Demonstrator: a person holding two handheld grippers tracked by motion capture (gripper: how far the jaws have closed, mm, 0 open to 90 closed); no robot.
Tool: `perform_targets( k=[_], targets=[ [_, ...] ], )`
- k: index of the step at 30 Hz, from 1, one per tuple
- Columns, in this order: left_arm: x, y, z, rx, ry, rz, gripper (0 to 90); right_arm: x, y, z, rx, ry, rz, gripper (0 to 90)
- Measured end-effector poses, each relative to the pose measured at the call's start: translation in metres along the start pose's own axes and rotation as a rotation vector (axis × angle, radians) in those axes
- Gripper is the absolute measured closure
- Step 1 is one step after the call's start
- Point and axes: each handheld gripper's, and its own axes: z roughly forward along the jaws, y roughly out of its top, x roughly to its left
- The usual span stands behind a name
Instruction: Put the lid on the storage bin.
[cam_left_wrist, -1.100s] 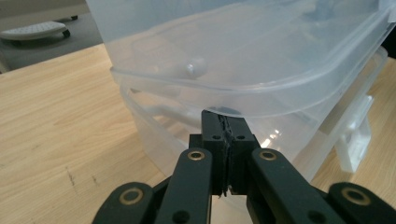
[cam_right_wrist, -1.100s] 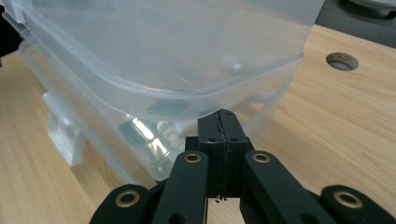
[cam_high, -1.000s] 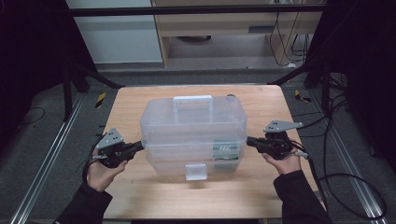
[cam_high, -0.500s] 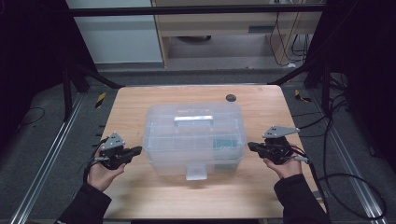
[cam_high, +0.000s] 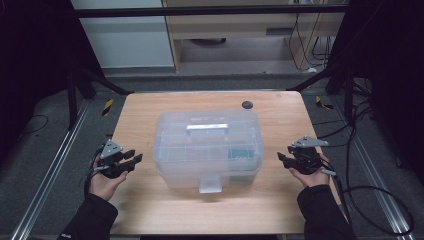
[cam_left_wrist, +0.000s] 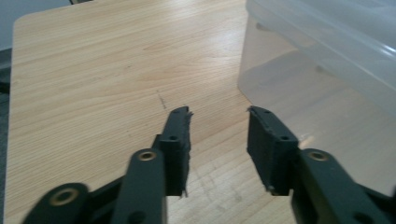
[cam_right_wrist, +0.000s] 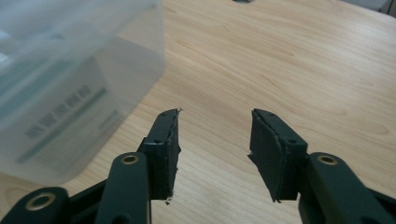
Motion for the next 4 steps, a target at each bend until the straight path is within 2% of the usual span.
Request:
perform_targets(
  k=[3, 4],
  targets=[
    [0.0037, -0.0013, 0.0006, -0.005, 0.031, 0.0, 46.2, -0.0038, -0.0035, 0.0027, 0.002, -0.01, 0.022, 39.0],
    [0.0052, -0.0018, 0.0007, -0.005, 0.036, -0.001, 43.6, -0.0056, -0.0046, 0.0036, -0.003, -0.024, 0.014, 35.4]
  ],
)
